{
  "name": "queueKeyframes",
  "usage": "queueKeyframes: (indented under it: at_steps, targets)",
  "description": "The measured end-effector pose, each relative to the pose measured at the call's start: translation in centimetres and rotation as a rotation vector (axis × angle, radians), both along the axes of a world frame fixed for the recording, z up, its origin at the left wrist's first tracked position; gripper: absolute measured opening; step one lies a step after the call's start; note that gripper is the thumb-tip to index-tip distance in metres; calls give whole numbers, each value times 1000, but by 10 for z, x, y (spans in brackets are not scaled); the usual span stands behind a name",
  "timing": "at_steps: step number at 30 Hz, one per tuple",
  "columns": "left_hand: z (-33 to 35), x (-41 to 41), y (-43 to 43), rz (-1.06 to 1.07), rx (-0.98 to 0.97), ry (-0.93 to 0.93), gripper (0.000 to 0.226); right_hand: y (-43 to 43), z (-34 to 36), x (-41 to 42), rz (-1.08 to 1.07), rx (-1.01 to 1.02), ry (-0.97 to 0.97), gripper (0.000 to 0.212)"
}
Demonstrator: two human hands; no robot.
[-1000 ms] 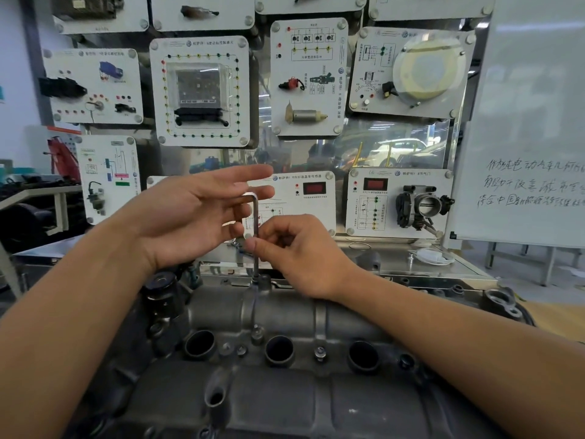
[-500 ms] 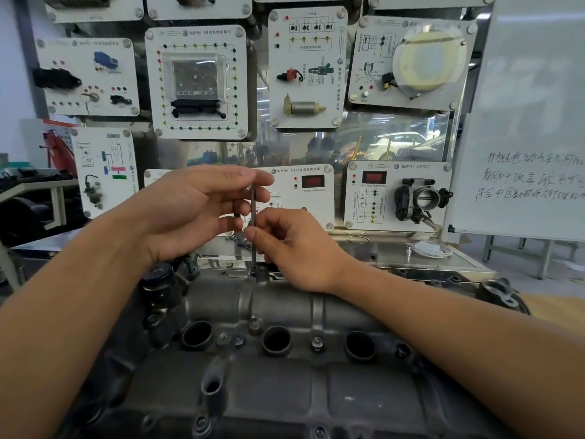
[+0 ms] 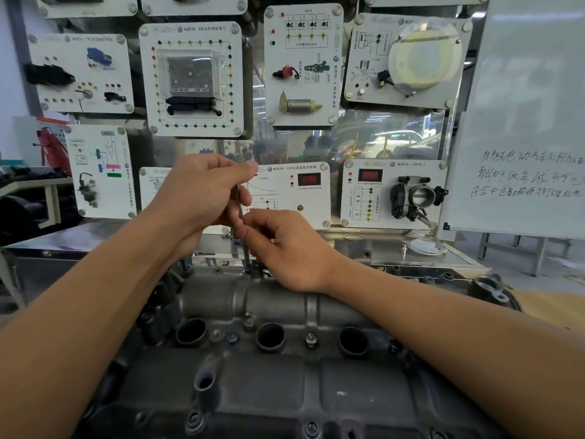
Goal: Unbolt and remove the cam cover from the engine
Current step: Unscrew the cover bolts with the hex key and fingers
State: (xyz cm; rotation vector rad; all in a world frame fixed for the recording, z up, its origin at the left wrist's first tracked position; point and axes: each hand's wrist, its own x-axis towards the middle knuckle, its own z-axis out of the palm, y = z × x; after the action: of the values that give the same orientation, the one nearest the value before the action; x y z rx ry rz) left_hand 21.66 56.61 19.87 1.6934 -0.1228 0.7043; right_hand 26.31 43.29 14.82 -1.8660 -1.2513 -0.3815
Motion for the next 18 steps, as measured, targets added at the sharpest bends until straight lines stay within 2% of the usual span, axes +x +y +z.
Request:
queueKeyframes:
  at_steps: [4,7,12,18]
  targets:
    - [1,0,0,38,-15,-6,13,1,-1,-1,-11,4,1,32]
    - [2,-2,-1,7,-119,-13,15,0,-1,2,-18,8,-10,30]
    - [5,-10,6,-299,-283,82,25,-2,-2,4,-50,-3,-7,26]
    - [5,-15,27,-600,-274,189,27,-3,1,2,-66,-18,-7,26]
